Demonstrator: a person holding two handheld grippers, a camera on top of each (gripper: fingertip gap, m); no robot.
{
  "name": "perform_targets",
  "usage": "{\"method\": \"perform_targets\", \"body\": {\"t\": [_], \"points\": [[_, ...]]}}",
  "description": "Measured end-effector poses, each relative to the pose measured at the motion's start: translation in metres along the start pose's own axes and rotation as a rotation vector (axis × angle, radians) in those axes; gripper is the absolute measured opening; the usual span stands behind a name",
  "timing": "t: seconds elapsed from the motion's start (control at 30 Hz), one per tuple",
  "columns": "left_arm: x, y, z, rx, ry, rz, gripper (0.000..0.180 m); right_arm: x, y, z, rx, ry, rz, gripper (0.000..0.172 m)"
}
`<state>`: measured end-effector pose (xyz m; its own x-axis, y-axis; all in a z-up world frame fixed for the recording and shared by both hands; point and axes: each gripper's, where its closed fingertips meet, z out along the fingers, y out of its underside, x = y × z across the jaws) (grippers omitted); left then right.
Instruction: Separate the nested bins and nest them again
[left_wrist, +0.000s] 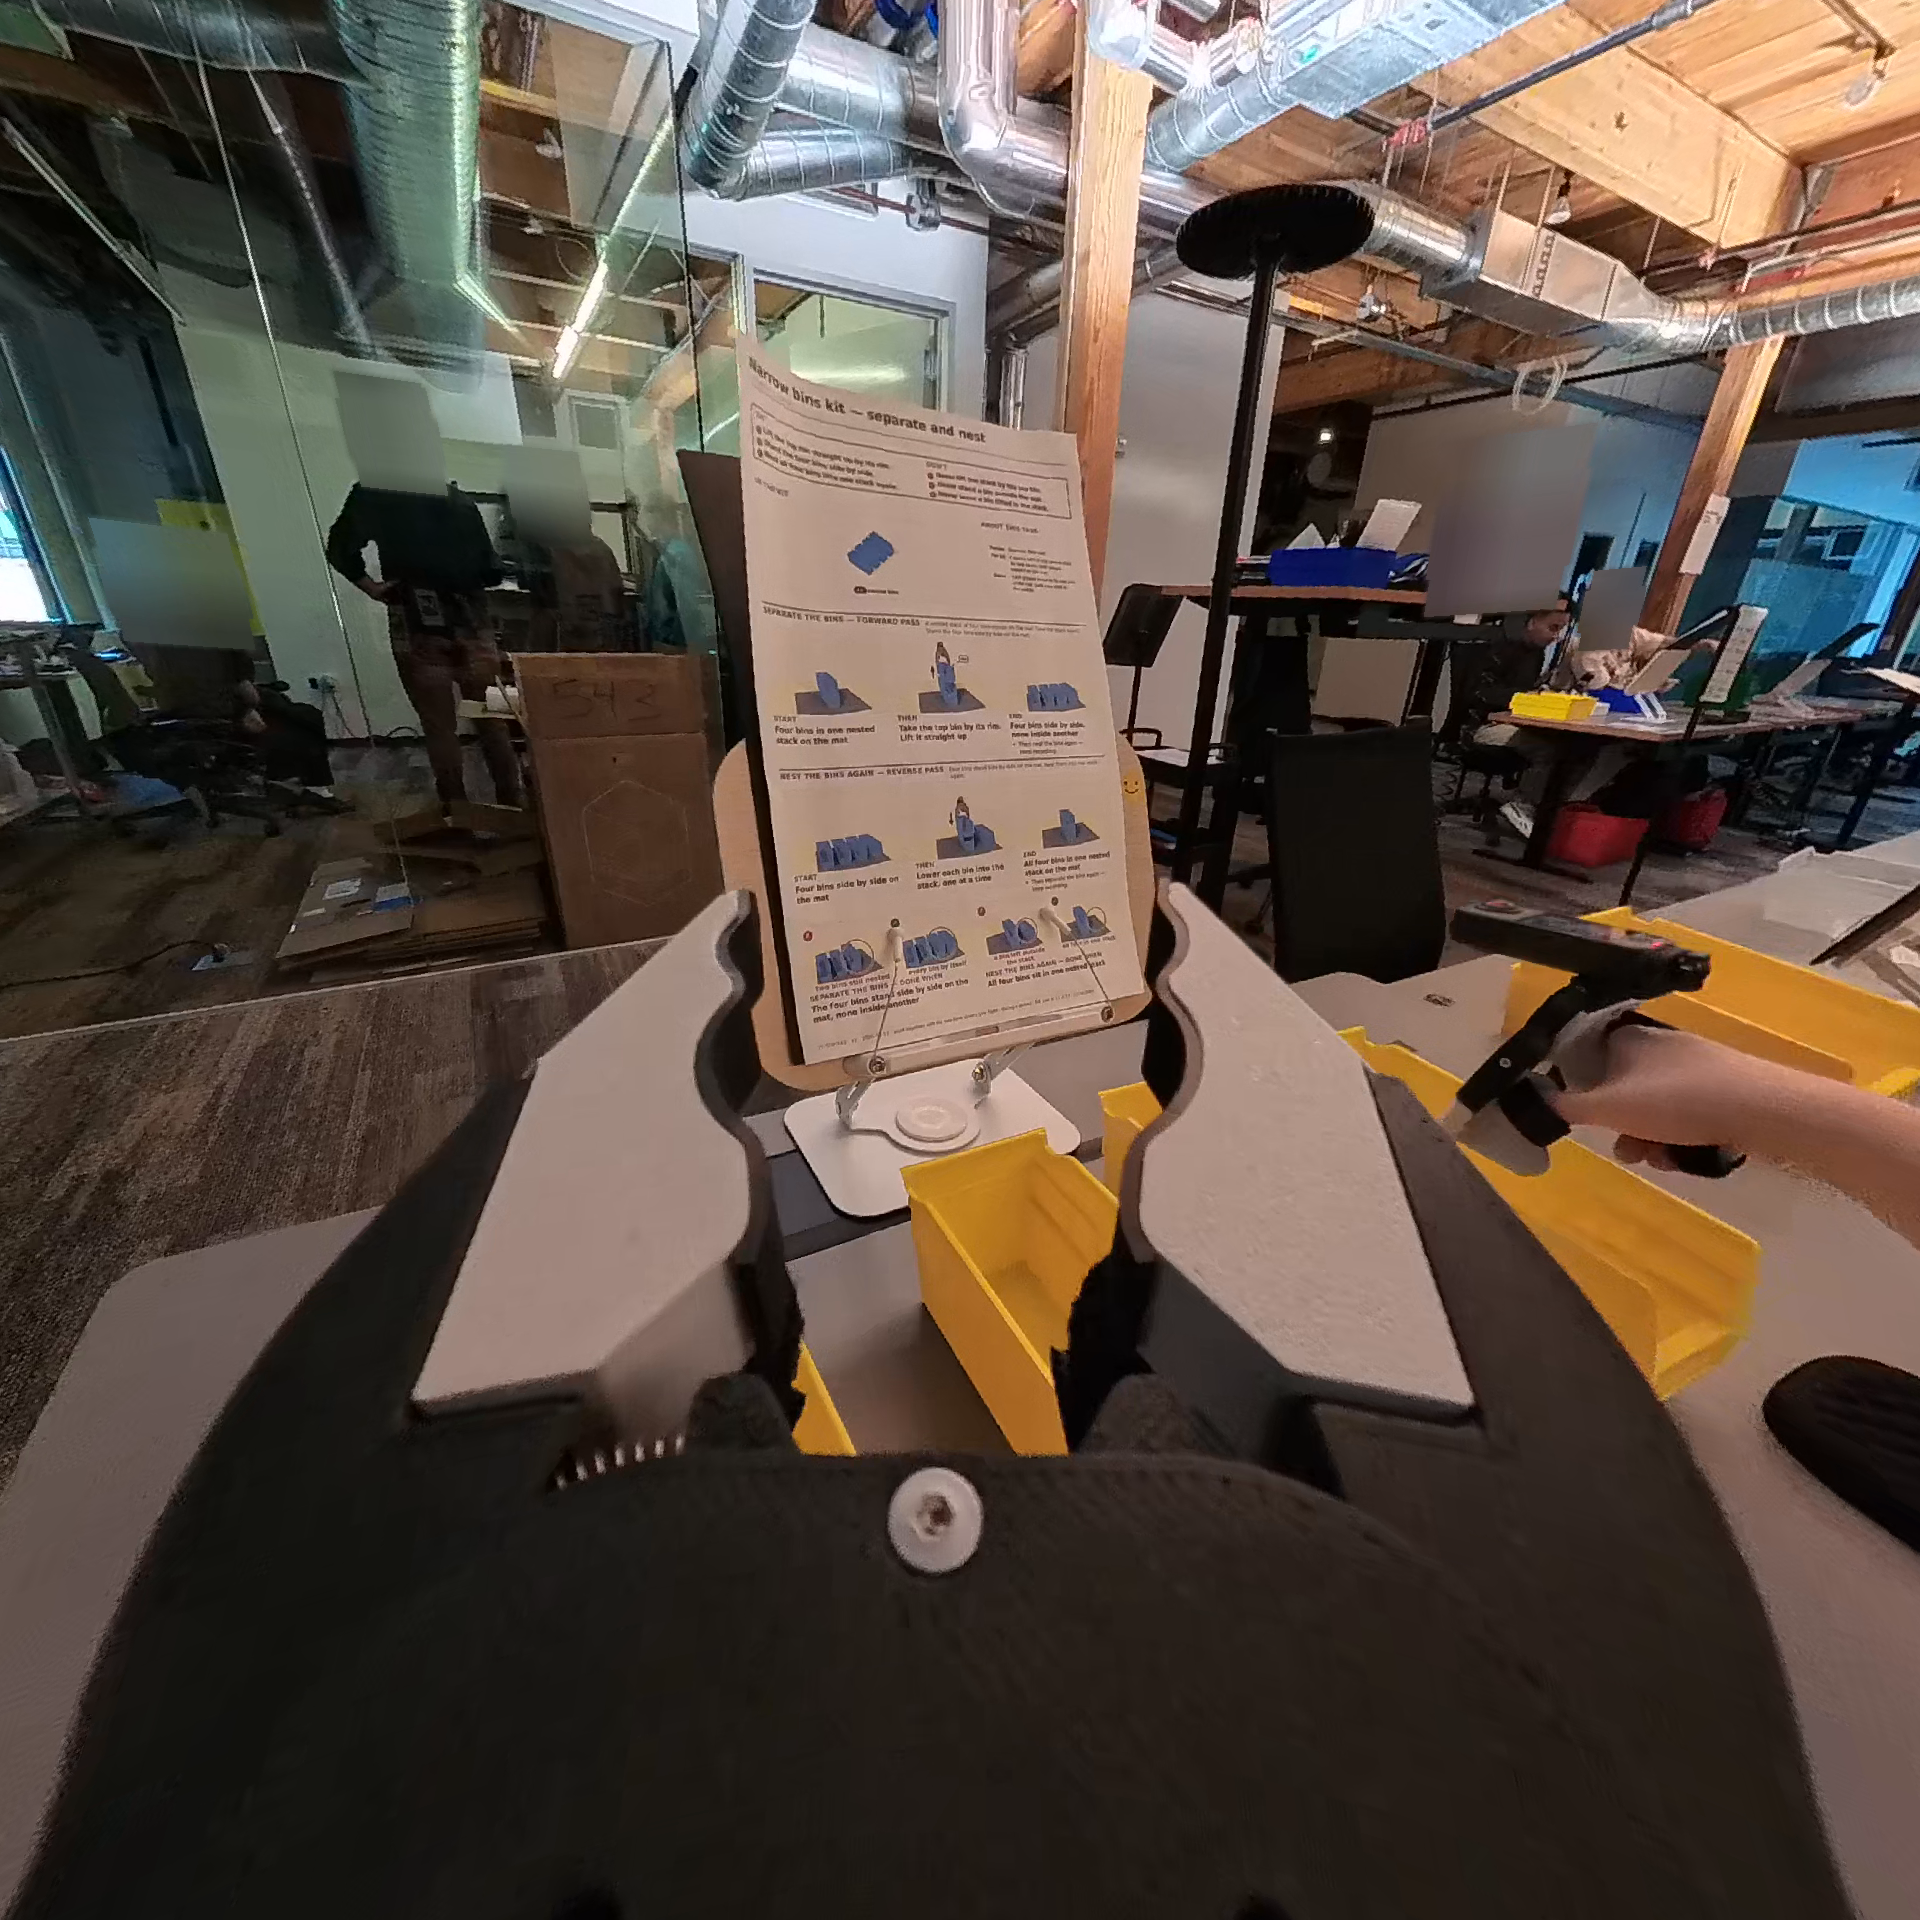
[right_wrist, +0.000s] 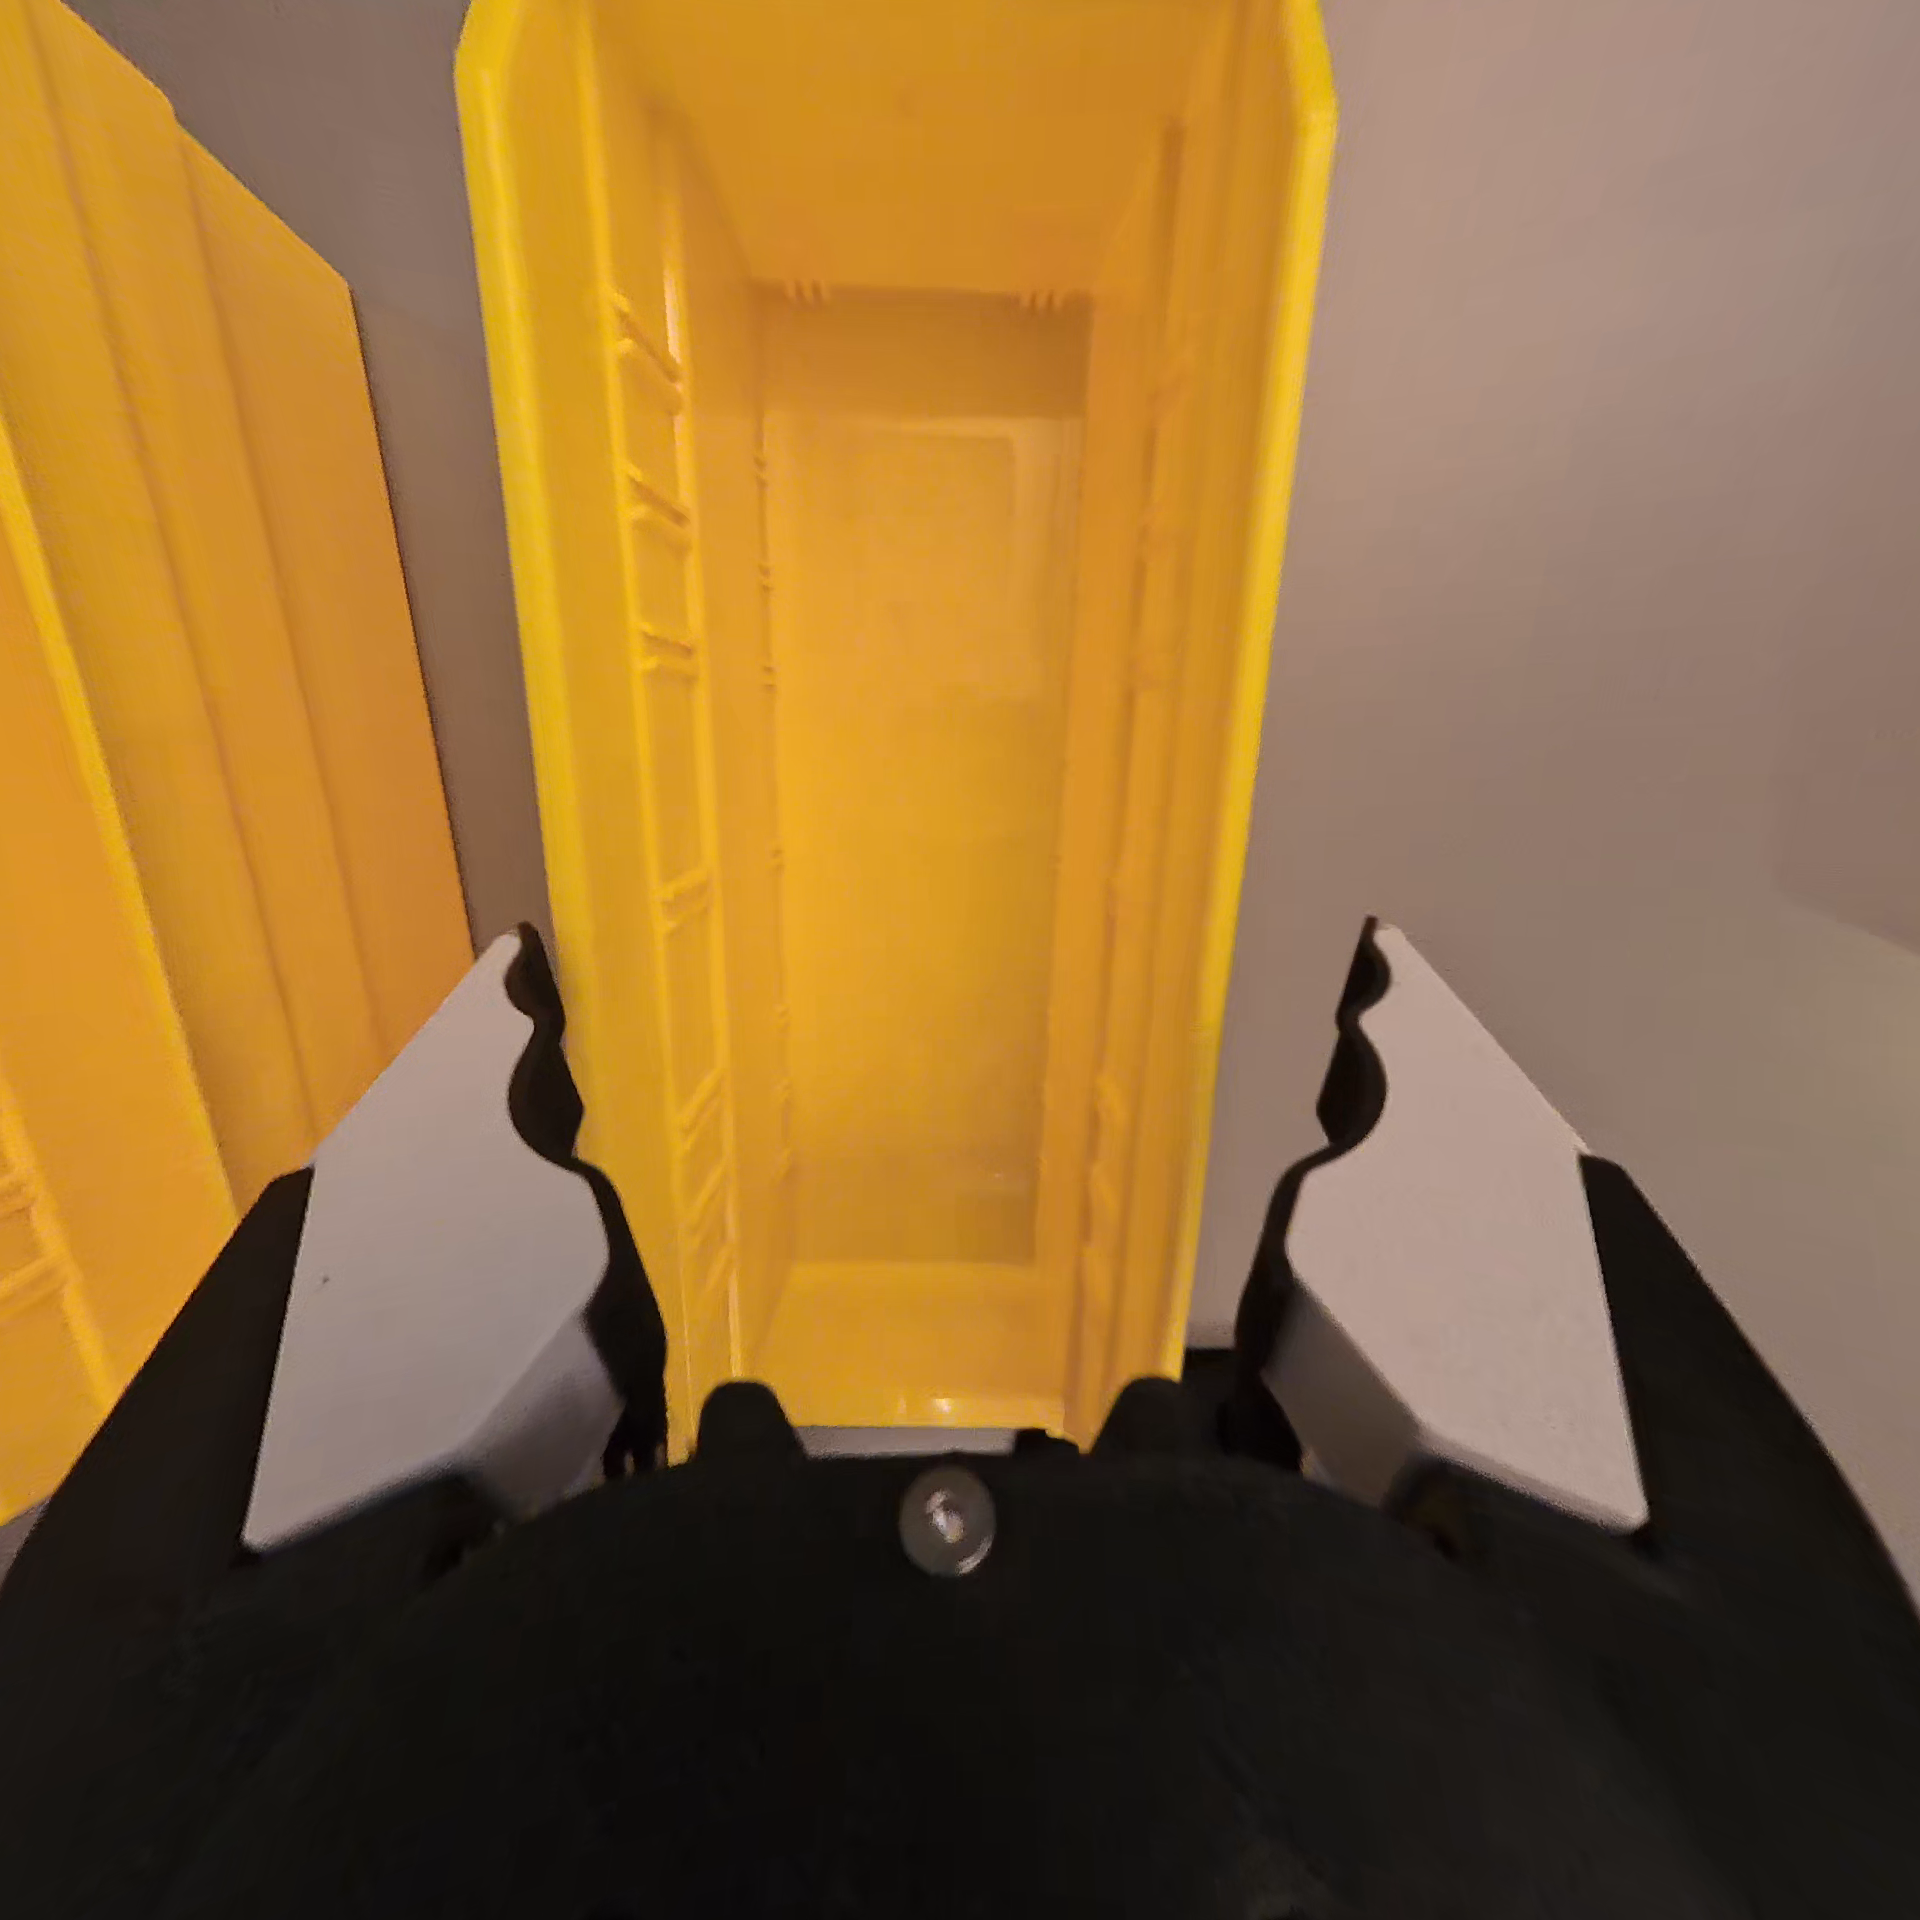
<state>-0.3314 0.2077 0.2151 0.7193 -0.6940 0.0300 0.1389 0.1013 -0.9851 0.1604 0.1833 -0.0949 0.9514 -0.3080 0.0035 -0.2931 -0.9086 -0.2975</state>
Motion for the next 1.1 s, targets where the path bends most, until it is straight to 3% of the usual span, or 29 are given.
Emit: {"method": "perform_targets", "body": {"t": [0.13, 0.37, 0.63, 0.87, 1.1], "points": [[0.006, 0.003, 0.004, -0.019, 0.017, 0.006, 0.073, -0.005, 0.004, 0.014, -0.072, -0.010, -0.017, 0.144], [0.012, 0.010, 0.010, -0.056, 0.039, 0.006, 0.073, -0.010, 0.009, 0.008, -0.151, -0.012, -0.057, 0.111], [0.013, 0.011, 0.010, -0.058, 0.061, -0.022, 0.071, -0.018, -0.001, -0.050, -0.109, 0.029, -0.075, 0.106], [0.014, 0.013, 0.009, -0.070, 0.070, -0.031, 0.071, -0.085, -0.025, -0.112, -0.013, -0.064, -0.069, 0.109], [0.022, 0.012, 0.008, -0.070, 0.096, -0.028, 0.070, -0.156, -0.022, -0.105, -0.019, -0.150, -0.114, 0.111]]}}
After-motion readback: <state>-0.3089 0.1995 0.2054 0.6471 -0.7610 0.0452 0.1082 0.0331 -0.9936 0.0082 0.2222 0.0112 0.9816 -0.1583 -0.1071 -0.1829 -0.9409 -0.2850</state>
